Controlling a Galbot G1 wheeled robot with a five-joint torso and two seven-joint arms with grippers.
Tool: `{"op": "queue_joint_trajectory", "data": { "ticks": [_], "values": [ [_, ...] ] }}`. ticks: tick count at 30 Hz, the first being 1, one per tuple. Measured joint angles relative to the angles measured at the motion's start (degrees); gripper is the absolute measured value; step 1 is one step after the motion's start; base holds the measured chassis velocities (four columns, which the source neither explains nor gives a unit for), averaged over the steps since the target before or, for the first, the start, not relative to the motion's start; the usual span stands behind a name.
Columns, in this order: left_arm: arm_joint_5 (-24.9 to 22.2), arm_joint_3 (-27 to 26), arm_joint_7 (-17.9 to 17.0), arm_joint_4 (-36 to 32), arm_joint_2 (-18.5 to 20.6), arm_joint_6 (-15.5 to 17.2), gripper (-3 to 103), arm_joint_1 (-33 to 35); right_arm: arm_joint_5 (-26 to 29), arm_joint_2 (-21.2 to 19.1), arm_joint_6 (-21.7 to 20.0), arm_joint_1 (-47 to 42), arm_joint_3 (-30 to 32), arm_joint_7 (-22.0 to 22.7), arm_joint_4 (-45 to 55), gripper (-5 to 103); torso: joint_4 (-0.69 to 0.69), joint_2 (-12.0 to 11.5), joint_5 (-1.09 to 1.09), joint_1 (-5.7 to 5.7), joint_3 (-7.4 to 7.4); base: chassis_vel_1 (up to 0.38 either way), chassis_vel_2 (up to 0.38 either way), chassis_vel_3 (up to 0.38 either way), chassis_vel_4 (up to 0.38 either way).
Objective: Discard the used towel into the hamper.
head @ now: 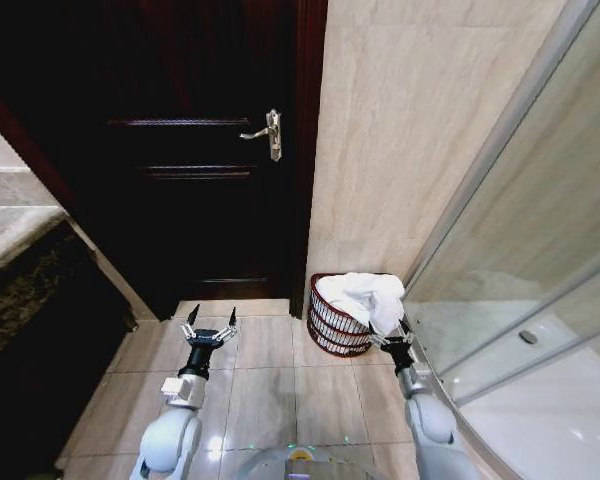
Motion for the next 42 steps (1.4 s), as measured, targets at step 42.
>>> {"op": "queue_joint_trajectory", "data": {
  "ticks": [42],
  "values": [
    [-0.04,0.32,-0.35,-1.01,-0.59,-0.81,100,0.56,2.65,1.05,3.52,-11.53,0.87,0.51,12.15,100,-0.01,0.26,0.01,0.12,0.16,-0.046,0.047,0.048,-0.049]
  ]
}}
